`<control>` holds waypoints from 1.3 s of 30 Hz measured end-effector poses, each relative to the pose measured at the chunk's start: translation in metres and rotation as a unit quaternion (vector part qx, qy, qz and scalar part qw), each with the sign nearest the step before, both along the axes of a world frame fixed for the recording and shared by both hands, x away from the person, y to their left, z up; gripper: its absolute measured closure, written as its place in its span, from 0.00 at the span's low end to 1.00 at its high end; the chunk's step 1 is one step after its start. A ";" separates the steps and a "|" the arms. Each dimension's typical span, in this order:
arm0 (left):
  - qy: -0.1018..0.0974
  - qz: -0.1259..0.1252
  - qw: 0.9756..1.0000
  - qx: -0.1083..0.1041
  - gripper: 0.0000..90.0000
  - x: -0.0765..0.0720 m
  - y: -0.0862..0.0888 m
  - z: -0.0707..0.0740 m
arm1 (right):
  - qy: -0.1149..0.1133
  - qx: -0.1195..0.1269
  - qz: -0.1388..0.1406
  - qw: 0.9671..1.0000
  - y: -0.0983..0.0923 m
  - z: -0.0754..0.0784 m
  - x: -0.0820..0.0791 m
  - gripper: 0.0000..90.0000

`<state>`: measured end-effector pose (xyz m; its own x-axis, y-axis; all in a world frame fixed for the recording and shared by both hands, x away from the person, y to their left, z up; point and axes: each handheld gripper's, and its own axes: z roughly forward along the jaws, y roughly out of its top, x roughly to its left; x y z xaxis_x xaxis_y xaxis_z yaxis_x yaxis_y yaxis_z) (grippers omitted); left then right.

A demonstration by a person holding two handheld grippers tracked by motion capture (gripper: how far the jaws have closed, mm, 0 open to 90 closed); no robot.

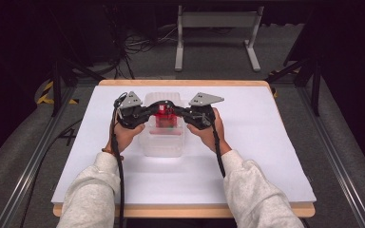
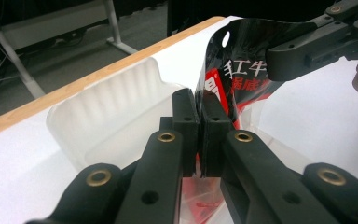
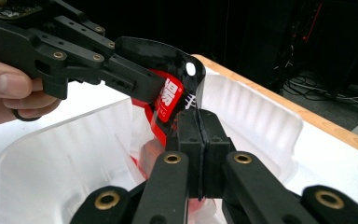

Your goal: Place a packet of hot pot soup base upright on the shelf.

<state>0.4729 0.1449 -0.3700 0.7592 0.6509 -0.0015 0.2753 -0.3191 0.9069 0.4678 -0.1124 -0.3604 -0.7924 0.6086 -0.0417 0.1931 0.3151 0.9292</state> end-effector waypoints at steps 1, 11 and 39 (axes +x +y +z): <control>0.004 -0.001 1.000 0.001 0.97 0.000 0.001 -0.001 | 0.001 -0.003 0.001 1.000 0.002 -0.001 0.000 0.99; 0.011 0.003 1.000 0.006 0.96 -0.002 0.004 -0.011 | 0.005 -0.020 0.003 1.000 0.007 -0.009 -0.002 0.99; 0.002 0.027 0.999 0.023 0.84 -0.006 0.005 -0.010 | 0.016 -0.034 -0.022 0.999 0.001 -0.014 0.003 0.88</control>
